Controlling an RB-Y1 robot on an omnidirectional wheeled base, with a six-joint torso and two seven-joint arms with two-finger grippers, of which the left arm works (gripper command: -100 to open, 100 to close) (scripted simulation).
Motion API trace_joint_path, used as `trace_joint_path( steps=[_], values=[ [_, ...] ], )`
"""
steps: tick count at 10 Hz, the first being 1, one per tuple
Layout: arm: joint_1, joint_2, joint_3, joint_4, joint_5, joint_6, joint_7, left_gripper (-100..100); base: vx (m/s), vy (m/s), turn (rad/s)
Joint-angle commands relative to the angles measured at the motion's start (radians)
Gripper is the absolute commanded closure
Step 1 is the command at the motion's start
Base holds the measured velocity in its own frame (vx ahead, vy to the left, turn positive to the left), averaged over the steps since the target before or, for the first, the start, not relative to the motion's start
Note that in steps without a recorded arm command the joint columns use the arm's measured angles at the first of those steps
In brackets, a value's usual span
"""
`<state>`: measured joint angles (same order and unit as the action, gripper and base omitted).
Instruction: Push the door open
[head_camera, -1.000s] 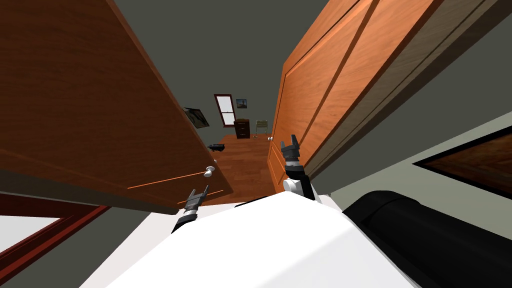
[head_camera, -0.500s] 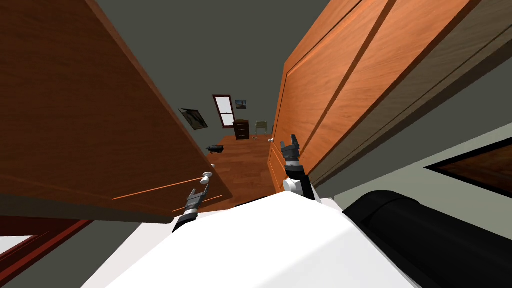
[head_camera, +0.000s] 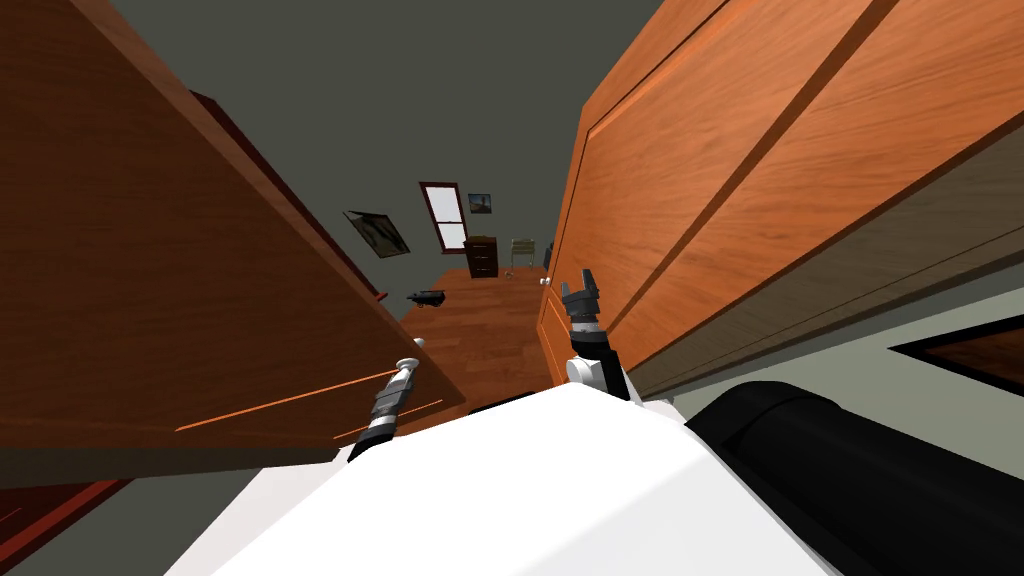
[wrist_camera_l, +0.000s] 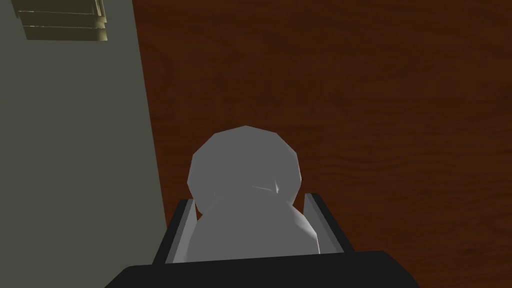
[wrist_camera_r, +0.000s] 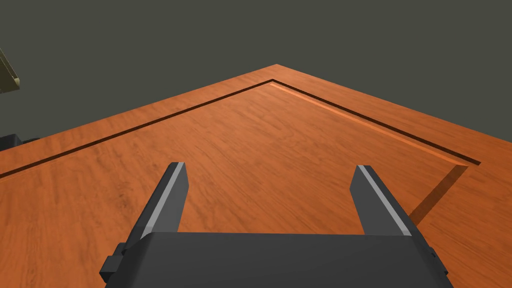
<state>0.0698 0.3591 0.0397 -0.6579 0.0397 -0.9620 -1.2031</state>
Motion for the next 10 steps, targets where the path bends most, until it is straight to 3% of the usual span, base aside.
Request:
trace_joint_path(
  steps=[1,5,10],
  values=[
    [0.001,0.002,0.001,0.001,0.001,0.001,0.0,100,-0.029,-0.01,-0.008],
    [0.001,0.002,0.001,0.001,0.001,0.001,0.0,100,-0.011,-0.001,0.002],
    [-0.005,-0.01,0.009,0.003,0.034,0.005,0.119,100,0.021,0.009,-0.025]
  ],
)
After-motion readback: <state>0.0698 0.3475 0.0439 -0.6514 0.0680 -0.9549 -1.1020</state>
